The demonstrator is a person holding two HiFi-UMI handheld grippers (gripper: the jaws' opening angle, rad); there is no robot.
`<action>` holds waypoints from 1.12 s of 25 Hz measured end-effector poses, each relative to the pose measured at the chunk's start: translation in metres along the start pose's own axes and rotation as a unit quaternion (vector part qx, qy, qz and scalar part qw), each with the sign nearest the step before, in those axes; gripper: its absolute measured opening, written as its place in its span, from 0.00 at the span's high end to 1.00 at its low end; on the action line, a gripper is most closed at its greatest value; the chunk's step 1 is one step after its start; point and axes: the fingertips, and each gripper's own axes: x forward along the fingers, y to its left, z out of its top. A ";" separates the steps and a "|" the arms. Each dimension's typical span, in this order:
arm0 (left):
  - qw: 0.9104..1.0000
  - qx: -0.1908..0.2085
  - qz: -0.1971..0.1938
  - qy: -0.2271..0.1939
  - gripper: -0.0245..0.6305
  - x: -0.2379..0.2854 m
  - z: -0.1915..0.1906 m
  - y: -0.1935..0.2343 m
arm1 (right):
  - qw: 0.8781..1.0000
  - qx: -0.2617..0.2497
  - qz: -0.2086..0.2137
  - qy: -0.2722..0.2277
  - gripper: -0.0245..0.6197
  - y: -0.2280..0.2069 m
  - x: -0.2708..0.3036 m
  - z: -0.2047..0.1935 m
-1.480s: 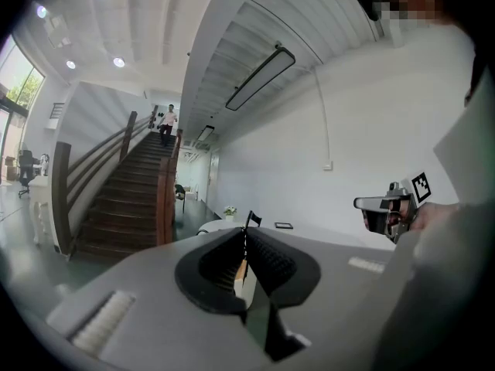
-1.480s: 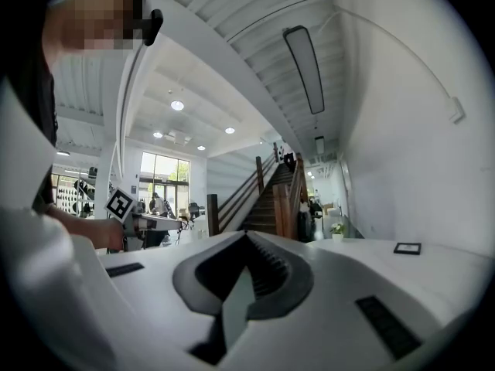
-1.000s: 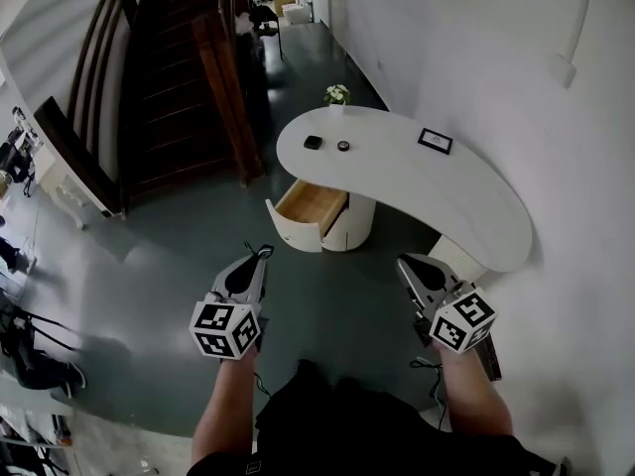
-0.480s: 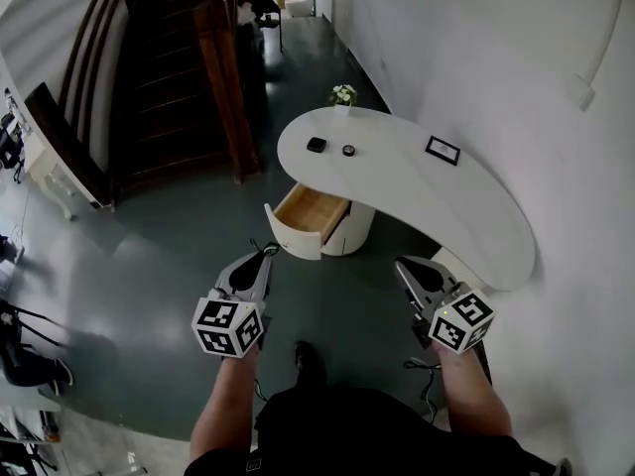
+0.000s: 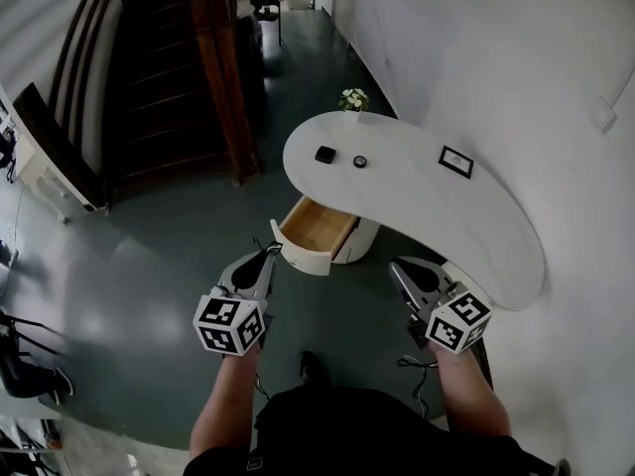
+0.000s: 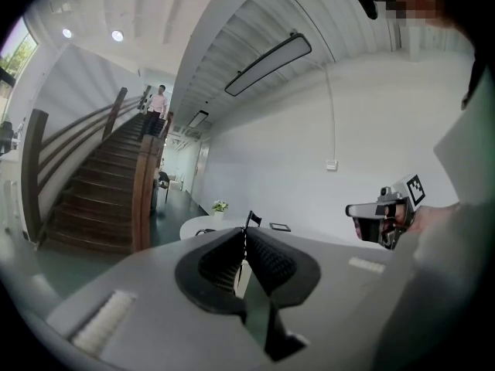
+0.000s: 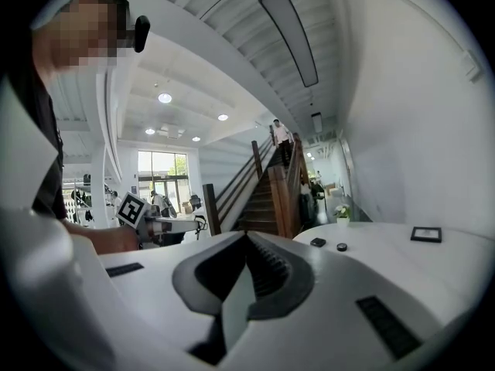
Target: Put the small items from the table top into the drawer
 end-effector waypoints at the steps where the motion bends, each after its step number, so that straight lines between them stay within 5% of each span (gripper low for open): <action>1: 1.000 -0.001 -0.002 0.001 0.93 0.004 0.001 0.005 | 1.000 0.000 0.001 0.002 0.94 -0.001 0.007 0.001; 28: 0.999 -0.040 0.019 -0.006 0.93 0.001 -0.005 0.108 | 0.997 0.000 0.064 0.041 0.94 0.016 0.149 0.005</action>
